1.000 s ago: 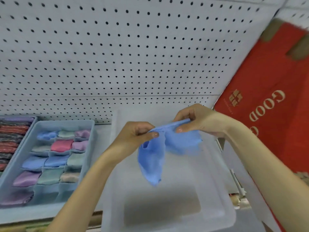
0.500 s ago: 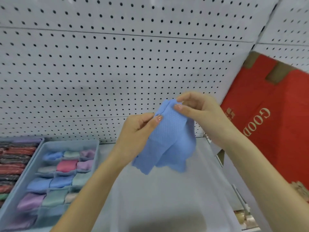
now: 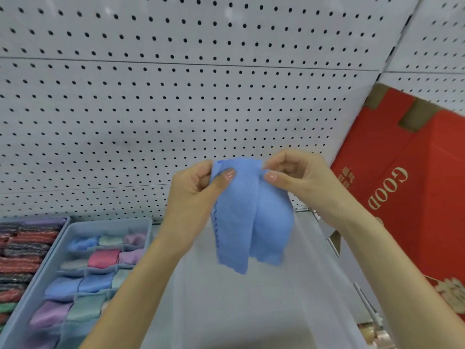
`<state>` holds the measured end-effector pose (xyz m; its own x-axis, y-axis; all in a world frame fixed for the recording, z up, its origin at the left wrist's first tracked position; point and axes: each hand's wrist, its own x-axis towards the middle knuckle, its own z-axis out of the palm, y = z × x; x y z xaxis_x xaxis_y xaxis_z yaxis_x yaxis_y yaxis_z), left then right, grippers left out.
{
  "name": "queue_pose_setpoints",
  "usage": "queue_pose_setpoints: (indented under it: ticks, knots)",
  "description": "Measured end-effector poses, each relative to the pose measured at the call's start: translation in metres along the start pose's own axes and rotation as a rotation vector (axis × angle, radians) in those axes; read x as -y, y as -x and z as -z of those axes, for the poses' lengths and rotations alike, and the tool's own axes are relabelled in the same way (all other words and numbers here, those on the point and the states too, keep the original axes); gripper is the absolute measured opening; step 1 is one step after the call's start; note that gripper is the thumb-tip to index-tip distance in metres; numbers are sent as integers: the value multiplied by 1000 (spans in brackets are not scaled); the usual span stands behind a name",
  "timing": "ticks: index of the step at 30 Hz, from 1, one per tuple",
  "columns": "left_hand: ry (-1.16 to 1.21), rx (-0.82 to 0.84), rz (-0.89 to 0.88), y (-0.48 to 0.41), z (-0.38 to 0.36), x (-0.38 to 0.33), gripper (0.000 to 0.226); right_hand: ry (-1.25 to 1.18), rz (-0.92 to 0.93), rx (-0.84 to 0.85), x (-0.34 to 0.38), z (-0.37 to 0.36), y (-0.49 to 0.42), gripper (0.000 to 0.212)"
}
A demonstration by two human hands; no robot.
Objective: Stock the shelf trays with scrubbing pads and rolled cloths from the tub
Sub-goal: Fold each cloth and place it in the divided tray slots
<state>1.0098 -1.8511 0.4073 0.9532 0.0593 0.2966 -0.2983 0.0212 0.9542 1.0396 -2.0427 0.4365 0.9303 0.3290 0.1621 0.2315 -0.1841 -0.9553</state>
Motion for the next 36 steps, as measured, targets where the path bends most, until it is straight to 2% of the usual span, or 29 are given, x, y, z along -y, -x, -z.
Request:
queue_pose_setpoints:
  ticks: [2, 4, 7, 11, 13, 17, 21, 24, 28, 31, 36]
  knots:
    - [-21, -68, -11, 0, 4, 0, 41, 65, -93, 62, -3, 10, 5, 17]
    - [-109, -121, -30, 1, 5, 1, 40, 68, -128, 26, -4, 13, 8, 19]
    - [-251, -209, -53, 4, 1, 3, 40, 31, -103, -55, 0, 4, 12, 22]
    - [-335, -324, -66, 8, -11, -1, 44, -65, -53, -162, 9, -24, 17, 9]
    - [-351, -346, -84, 9, -15, -2, 47, -114, -16, -201, 13, -36, 17, 9]
    - [-324, -302, -104, 9, -14, 1, 40, -127, 98, -251, 22, -52, 13, 13]
    - [24, -138, 35, 7, -9, -5, 23, -80, 171, -224, 26, -62, 8, 24]
    - [236, 2, 164, 8, -3, -11, 33, -40, 164, -238, 23, -61, 4, 26]
    - [232, 0, 194, 8, 0, -12, 36, 137, 202, -255, 20, -64, 6, 27]
    - [243, -10, 203, 7, 0, -13, 41, 266, 245, -246, 17, -68, 7, 21]
    - [262, 12, 217, 7, 1, -15, 43, 266, 276, -238, 13, -62, 8, 29]
